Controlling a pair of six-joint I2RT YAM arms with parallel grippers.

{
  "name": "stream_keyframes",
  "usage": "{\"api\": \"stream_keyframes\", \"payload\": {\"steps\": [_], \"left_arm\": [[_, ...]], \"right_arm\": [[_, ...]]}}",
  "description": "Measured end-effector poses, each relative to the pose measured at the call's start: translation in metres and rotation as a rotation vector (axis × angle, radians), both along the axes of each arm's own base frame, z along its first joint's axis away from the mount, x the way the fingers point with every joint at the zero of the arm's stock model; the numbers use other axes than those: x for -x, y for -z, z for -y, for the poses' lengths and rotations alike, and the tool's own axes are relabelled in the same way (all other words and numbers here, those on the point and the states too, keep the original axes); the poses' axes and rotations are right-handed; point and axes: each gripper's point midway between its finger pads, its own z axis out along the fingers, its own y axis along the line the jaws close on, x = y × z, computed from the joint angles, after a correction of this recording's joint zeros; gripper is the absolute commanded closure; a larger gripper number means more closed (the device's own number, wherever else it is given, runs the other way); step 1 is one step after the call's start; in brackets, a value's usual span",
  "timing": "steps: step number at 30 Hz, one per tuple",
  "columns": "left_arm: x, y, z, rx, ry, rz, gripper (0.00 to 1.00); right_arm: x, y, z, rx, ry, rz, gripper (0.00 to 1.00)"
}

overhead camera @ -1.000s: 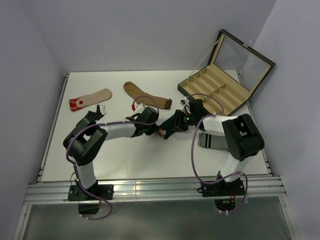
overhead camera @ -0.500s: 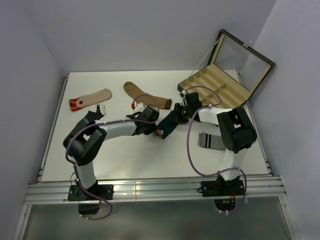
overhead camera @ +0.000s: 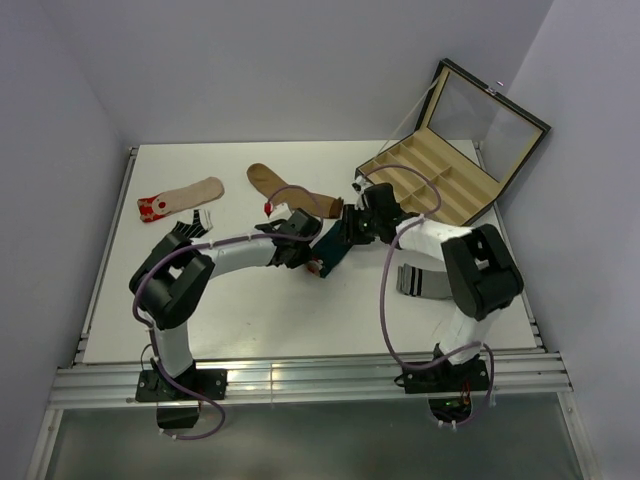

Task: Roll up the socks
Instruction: Roll the sock at the center of the board.

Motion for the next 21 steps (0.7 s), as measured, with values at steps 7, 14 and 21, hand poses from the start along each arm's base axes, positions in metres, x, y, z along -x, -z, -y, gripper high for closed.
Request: {"api": "stream_keyframes", "payload": {"steps": [7, 14, 21], "left_arm": [[-0.002, 0.000, 0.001, -0.024, 0.008, -0.017, 0.95], [0.000, 0.002, -0.003, -0.042, 0.005, -0.033, 0.95], [0.000, 0.002, -0.003, -0.038, -0.001, -0.035, 0.94]], "right_arm": [[0.053, -0.054, -0.043, -0.024, -0.200, 0.208, 0.52], [0.076, -0.024, -0.053, 0.020, -0.269, 0.214, 0.52], [0.084, -0.006, -0.062, 0.003, -0.311, 0.192, 0.55]]}}
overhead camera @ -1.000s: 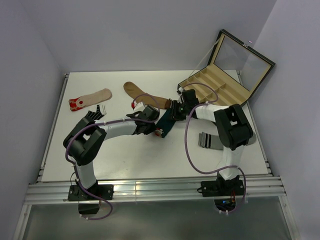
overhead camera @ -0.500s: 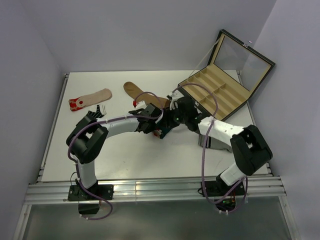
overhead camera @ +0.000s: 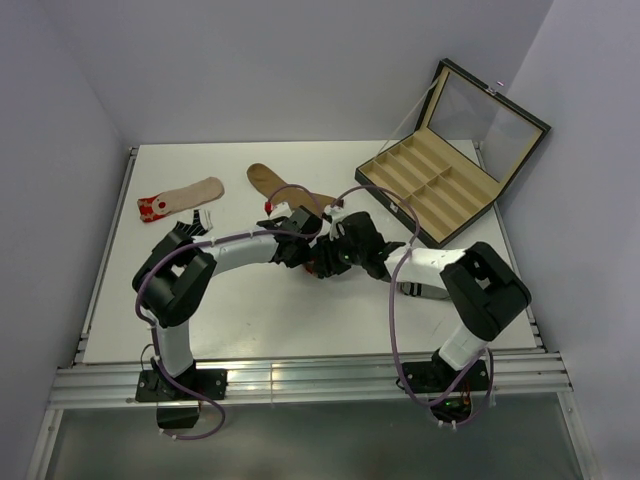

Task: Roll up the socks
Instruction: Roll the sock at the center of the board.

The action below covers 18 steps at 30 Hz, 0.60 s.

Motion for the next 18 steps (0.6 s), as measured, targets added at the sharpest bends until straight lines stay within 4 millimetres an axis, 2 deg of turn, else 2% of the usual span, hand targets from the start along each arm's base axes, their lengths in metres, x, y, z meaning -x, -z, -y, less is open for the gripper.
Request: {"api": "stream_keyframes", "payload": {"steps": [4, 8, 11, 12, 14, 18], "left_arm": [[0.000, 0.000, 0.000, 0.000, 0.000, 0.000, 0.93], [0.000, 0.000, 0.000, 0.002, -0.004, -0.001, 0.92], [0.000, 0.001, 0.000, 0.007, -0.010, 0.000, 0.90], [0.000, 0.000, 0.000, 0.009, -0.010, 0.003, 0.86], [-0.001, 0.000, 0.001, 0.017, -0.015, 0.007, 0.80], [-0.001, 0.000, 0.003, 0.040, -0.016, 0.026, 0.61]], "right_arm": [[-0.003, -0.001, -0.003, -0.016, 0.003, 0.011, 0.60], [-0.005, 0.010, -0.004, -0.011, 0.015, -0.016, 0.70], [-0.007, 0.018, -0.001, -0.009, 0.037, -0.050, 0.86], [-0.007, 0.019, 0.000, -0.015, 0.044, -0.063, 0.93], [-0.009, 0.018, 0.003, -0.029, 0.058, -0.082, 0.98], [-0.013, 0.019, 0.012, -0.069, 0.093, -0.147, 1.00]]}}
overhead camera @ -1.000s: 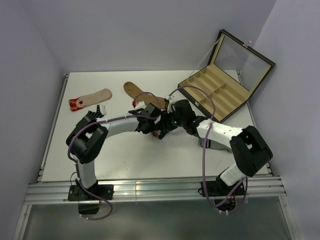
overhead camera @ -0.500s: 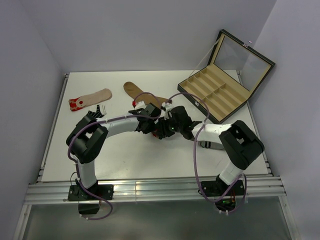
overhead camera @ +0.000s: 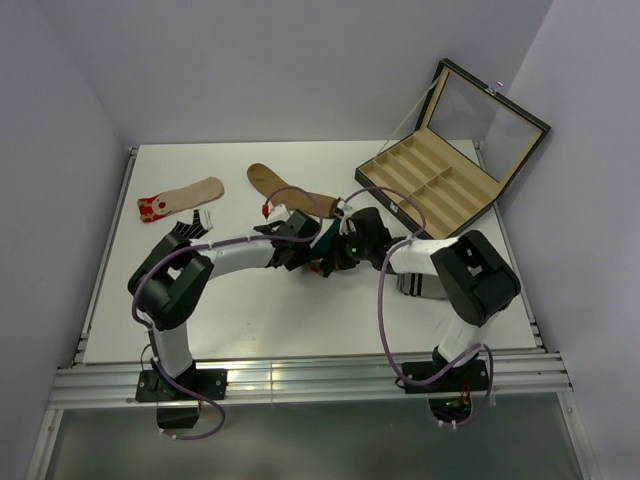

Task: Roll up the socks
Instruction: Roll the sock at the center of the board.

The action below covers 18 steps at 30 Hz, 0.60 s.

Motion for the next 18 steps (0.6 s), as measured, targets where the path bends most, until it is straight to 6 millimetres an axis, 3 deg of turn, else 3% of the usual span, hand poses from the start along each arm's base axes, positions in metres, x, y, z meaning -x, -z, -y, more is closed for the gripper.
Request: {"api": "stream_keyframes", "payload": {"steps": [3, 6, 18], "left_arm": [[0.003, -0.002, -0.004, 0.016, -0.001, 0.018, 0.44], [0.009, -0.004, -0.011, 0.028, -0.008, 0.034, 0.36], [0.018, -0.015, -0.021, 0.137, -0.031, 0.126, 0.28]], "right_arm": [[-0.004, 0.003, 0.006, -0.048, 0.021, -0.076, 1.00], [-0.006, 0.006, 0.008, -0.110, 0.028, -0.164, 1.00], [-0.010, 0.012, 0.012, -0.310, 0.054, -0.455, 1.00]]}}
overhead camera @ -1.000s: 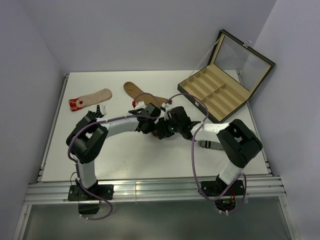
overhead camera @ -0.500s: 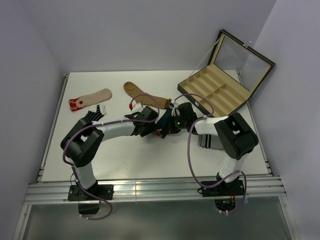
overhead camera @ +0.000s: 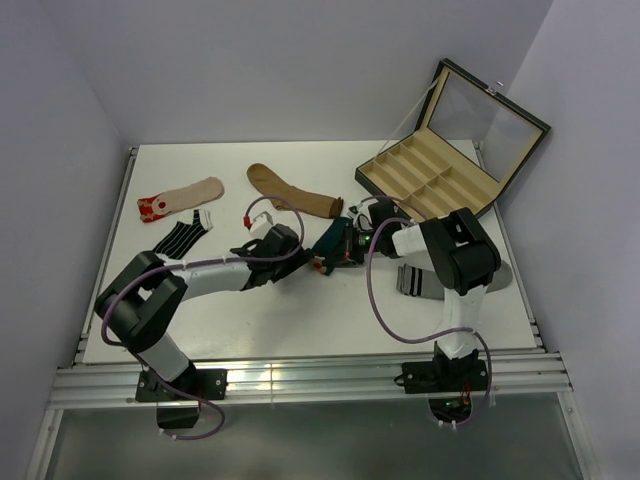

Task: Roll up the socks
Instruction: Roll the sock at the center of the board.

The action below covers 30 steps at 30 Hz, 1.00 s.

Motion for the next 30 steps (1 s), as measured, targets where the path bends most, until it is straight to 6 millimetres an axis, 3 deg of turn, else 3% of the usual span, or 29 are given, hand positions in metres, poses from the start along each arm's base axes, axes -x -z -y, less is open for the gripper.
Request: {"api": "stream_keyframes", "payload": {"steps": [8, 11, 16, 22, 27, 30], "left_arm": [[-0.012, -0.006, 0.006, 0.102, 0.002, 0.070, 0.31], [-0.018, -0.009, 0.010, 0.130, 0.004, 0.086, 0.38], [-0.022, 0.008, 0.013, 0.116, 0.005, 0.053, 0.50], [-0.030, 0.010, 0.022, 0.129, 0.016, 0.042, 0.57], [-0.036, 0.014, 0.029, 0.125, 0.019, 0.023, 0.72], [-0.040, 0.016, 0.033, 0.113, 0.019, 0.008, 0.74]], "right_arm": [[-0.001, 0.001, 0.001, -0.040, -0.001, -0.070, 0.99], [-0.001, 0.001, 0.001, -0.043, 0.000, -0.082, 0.99], [-0.001, 0.001, 0.001, -0.040, 0.001, -0.088, 0.98], [-0.002, 0.001, 0.001, -0.031, 0.005, -0.094, 0.95], [-0.004, -0.001, 0.003, -0.012, 0.007, -0.063, 0.88], [-0.009, -0.003, 0.006, 0.030, 0.014, -0.001, 0.80]]}}
